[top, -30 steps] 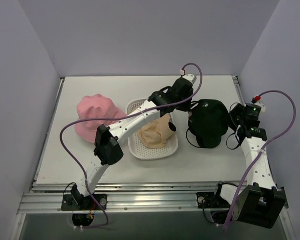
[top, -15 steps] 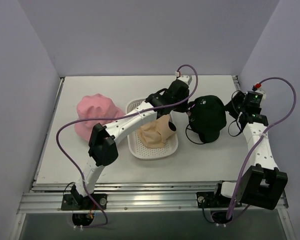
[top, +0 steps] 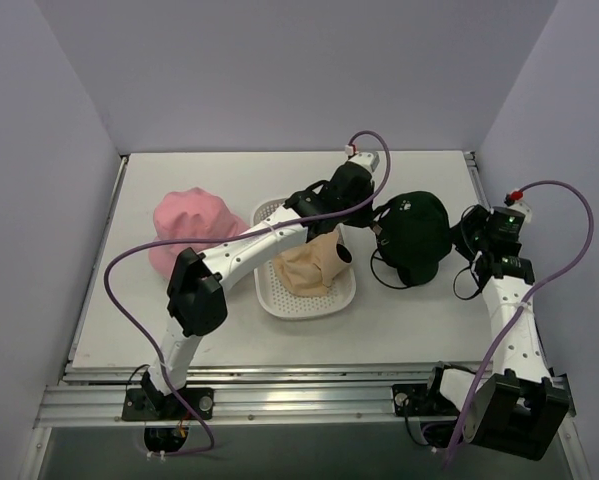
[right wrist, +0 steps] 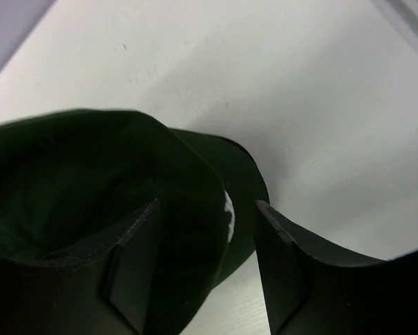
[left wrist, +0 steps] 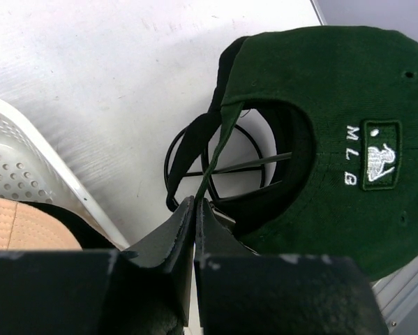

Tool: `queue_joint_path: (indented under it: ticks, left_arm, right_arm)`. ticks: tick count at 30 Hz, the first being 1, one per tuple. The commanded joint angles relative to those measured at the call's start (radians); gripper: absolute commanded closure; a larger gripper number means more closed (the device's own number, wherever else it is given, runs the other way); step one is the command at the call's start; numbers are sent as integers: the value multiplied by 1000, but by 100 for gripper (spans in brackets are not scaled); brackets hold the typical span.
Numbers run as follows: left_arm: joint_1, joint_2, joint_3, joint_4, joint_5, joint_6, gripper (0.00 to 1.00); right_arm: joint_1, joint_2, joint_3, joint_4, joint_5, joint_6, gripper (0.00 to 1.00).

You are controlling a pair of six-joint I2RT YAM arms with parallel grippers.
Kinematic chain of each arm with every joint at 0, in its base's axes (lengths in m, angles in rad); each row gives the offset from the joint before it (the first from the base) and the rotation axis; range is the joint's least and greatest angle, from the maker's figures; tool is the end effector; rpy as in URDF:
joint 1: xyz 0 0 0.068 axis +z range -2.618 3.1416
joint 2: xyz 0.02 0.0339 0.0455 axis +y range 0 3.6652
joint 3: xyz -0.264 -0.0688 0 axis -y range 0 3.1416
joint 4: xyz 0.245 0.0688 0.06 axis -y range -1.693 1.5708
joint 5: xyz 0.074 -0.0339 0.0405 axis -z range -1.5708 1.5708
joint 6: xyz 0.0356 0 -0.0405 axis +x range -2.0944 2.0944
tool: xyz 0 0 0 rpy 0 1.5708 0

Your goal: Stack the hats

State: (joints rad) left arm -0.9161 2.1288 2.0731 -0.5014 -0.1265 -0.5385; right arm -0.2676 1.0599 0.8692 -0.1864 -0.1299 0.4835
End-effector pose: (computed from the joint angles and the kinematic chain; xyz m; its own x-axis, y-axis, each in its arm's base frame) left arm 0.3083 -0.3943 0.3259 -0.6465 0.0067 -0.7629 0.4544 0.8066 -0.3780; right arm 0.2370 -0.0602 0.3160 -0.2465 0.5456 -0.8010 0.2944 0.8296 0.4744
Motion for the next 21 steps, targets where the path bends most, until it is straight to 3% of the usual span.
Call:
queue_joint_path:
  ticks: [1,6,15,21]
  left_arm:
    - [-3,-64,-11,40,1,-1,90]
    - [-3,-63,-36,58,5,-9,90]
    - [-3,-90,-48,54,-4,-8,90]
    - [-3,-101,-47,58,1,-6,90]
  right_arm:
    - [-5,-15,-108,72,-42,43,51]
    - [-5,9,-148,107,-37,40,52]
    - [-51,-1,-79,39,-23,15,52]
    - [-198,-32,-121,44,-115,-2,53]
